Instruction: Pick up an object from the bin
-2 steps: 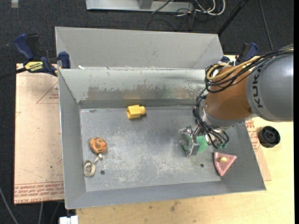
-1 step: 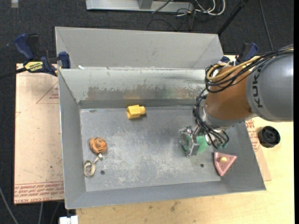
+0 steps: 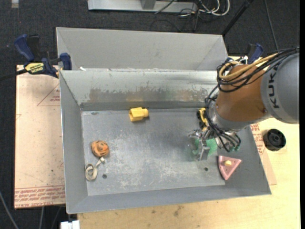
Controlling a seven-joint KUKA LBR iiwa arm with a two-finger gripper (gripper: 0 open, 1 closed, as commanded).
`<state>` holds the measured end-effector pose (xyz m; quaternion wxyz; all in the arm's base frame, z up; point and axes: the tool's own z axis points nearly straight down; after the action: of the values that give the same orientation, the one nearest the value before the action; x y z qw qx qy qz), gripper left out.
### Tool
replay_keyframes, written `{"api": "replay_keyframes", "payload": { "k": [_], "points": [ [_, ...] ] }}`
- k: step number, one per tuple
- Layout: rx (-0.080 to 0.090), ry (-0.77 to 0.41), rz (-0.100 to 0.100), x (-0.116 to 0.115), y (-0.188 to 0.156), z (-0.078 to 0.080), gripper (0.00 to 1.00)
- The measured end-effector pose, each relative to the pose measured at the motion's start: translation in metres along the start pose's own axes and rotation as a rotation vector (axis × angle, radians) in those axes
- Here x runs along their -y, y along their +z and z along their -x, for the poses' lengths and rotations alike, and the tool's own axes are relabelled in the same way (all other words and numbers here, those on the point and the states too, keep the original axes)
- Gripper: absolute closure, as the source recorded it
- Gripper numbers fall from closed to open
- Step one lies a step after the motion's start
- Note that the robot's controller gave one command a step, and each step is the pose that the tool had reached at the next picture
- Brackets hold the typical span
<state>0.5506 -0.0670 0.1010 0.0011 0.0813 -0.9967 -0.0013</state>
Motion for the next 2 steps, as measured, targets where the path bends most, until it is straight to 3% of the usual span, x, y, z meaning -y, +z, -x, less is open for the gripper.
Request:
{"api": "replay_keyframes", "payload": {
  "k": [1, 2],
  "points": [
    [0.004, 0.041, -0.001, 0.010, -0.040, -0.020, 1.00],
    [-0.001, 0.028, 0.000, 0.000, -0.079, -0.033, 1.00]
  ]
}}
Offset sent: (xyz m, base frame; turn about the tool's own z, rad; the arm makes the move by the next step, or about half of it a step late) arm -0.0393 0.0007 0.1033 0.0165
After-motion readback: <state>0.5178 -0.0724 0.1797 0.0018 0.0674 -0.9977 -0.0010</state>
